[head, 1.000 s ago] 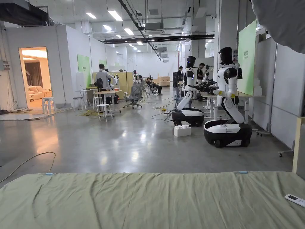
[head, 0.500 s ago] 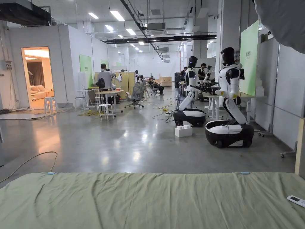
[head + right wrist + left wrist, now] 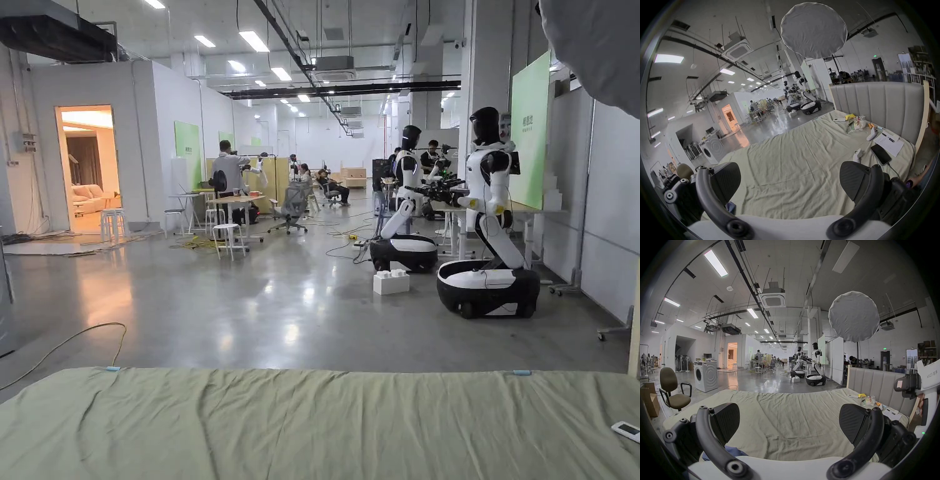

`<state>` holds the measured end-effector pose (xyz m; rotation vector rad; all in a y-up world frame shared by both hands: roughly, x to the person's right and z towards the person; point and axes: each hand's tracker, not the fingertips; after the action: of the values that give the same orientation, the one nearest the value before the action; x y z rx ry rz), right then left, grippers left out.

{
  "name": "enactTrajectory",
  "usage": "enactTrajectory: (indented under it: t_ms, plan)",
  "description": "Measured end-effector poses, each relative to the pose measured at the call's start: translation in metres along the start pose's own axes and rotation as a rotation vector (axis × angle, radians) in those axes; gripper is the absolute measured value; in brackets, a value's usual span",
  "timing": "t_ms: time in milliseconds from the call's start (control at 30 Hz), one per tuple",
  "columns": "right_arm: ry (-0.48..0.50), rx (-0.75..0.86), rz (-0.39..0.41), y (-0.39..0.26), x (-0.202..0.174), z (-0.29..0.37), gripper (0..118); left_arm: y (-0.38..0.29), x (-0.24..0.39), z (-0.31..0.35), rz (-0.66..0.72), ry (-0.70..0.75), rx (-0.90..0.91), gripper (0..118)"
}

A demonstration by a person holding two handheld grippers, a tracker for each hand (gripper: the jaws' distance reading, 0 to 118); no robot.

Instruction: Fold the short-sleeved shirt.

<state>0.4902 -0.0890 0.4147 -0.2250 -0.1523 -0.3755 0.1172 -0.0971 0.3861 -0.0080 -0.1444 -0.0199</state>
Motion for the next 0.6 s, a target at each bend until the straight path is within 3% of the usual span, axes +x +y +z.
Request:
enactTrajectory:
  t_ms: [333, 367, 433, 600]
  plan:
    - [-0.001, 0.031, -0.047, 0.002, 0.001, 0.004, 118, 0.001, 0.005, 0.002, -0.003, -0.014, 0.001, 118]
    - [-0.018, 0.045, -0.022, 0.000, 0.000, 0.003, 118, 0.001, 0.004, 0.002, -0.001, -0.015, 0.001, 118]
    - [0.036, 0.045, 0.074, -0.005, -0.001, 0.002, 118, 0.001, 0.005, 0.001, 0.009, -0.015, 0.000, 118]
    - [0.353, 0.116, 0.280, -0.025, -0.004, 0.000, 118, 0.001, 0.007, 0.000, 0.027, -0.032, 0.003, 118]
